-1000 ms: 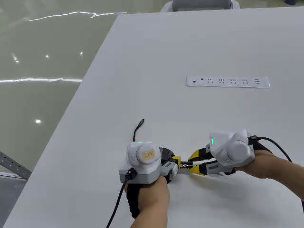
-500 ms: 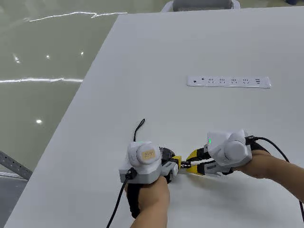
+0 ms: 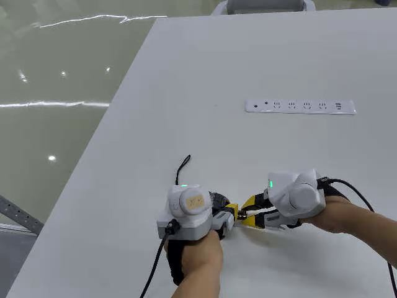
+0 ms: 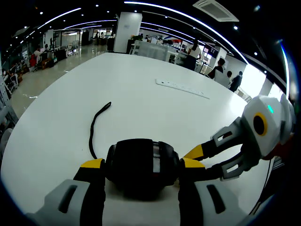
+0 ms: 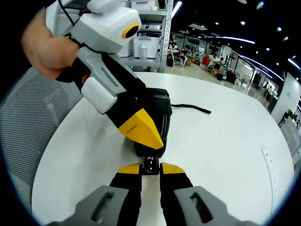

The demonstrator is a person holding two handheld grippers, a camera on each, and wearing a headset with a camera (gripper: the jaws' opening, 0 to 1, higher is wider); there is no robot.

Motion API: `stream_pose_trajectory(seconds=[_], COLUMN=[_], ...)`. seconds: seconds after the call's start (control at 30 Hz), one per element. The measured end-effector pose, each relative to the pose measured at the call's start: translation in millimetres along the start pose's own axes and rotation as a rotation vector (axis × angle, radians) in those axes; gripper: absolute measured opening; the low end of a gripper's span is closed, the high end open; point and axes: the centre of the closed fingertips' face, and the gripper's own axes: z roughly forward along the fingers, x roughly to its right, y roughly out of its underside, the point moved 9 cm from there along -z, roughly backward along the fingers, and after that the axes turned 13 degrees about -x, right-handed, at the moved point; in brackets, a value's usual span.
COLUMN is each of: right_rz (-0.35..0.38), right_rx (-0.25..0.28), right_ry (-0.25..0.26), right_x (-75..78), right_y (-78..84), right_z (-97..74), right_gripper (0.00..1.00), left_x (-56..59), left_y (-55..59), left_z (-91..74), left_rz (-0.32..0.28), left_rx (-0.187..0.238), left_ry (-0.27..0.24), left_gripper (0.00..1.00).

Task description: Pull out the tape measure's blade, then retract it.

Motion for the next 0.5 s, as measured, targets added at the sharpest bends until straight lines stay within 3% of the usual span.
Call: stream_pose_trajectory(seconds=[0.5], right_rz=[0.011], right_rx=[0.003], right_ry=[-0.001], right_x=[0.0], right_y=[-4.7], right_z=[5.2], right_gripper=[0.13], left_x=[-0.7], left_y=[-0.1], left_z=[-0.1], left_rz=[-0.005], left_rx=[-0.002], left_ry=[0.005], left_gripper=[0.6])
